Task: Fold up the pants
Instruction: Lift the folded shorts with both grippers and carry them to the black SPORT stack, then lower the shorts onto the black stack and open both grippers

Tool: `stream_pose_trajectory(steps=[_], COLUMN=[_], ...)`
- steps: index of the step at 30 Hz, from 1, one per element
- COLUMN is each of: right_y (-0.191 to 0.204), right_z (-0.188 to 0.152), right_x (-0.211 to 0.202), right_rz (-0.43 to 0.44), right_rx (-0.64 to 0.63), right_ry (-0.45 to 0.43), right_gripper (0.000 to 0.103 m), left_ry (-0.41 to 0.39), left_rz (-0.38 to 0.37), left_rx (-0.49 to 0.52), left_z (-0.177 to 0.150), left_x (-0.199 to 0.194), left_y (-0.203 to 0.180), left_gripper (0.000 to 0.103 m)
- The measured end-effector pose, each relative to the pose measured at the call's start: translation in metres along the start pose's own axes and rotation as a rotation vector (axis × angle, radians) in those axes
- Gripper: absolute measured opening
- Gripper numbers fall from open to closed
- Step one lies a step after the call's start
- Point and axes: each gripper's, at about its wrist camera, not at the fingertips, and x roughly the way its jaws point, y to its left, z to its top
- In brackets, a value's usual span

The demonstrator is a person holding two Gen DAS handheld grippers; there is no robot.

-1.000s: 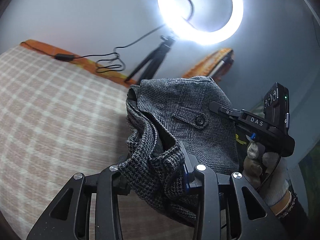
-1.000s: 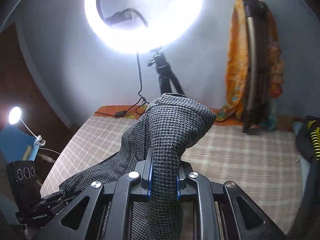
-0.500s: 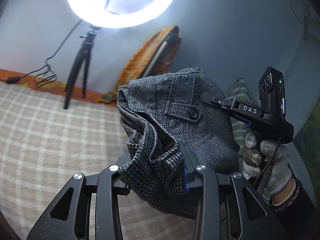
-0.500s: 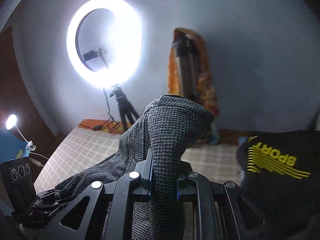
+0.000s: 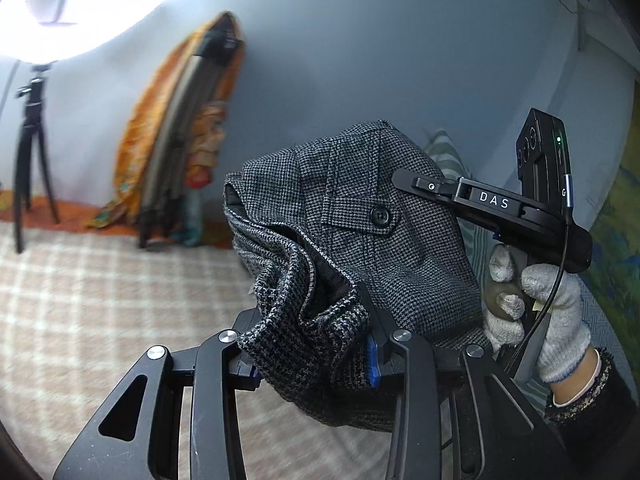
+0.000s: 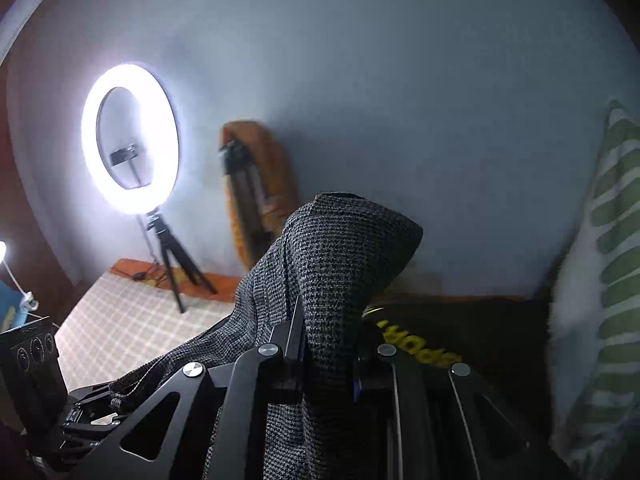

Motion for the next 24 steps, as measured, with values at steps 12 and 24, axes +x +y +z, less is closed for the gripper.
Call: stream_pose_trajectory(steps=[12, 24], right_y=[-0.084, -0.141], right_z=[0.011, -0.025], right_x=[-0.007, 0.058], right_rz=[-0.093, -0.059], right_rx=[-0.043, -0.05], right_ry=[-0.018, 0.058], right_gripper=[0.014, 0.015], left_ry=[0.002, 0.049], left_rz=[-0.033, 0.04], left_rx=[0.032, -0.076], left_z=[-0.002, -0.038], left_x=[0.074, 0.12], left_y=[-0.045, -0.025], left_gripper=[0.035, 0.035])
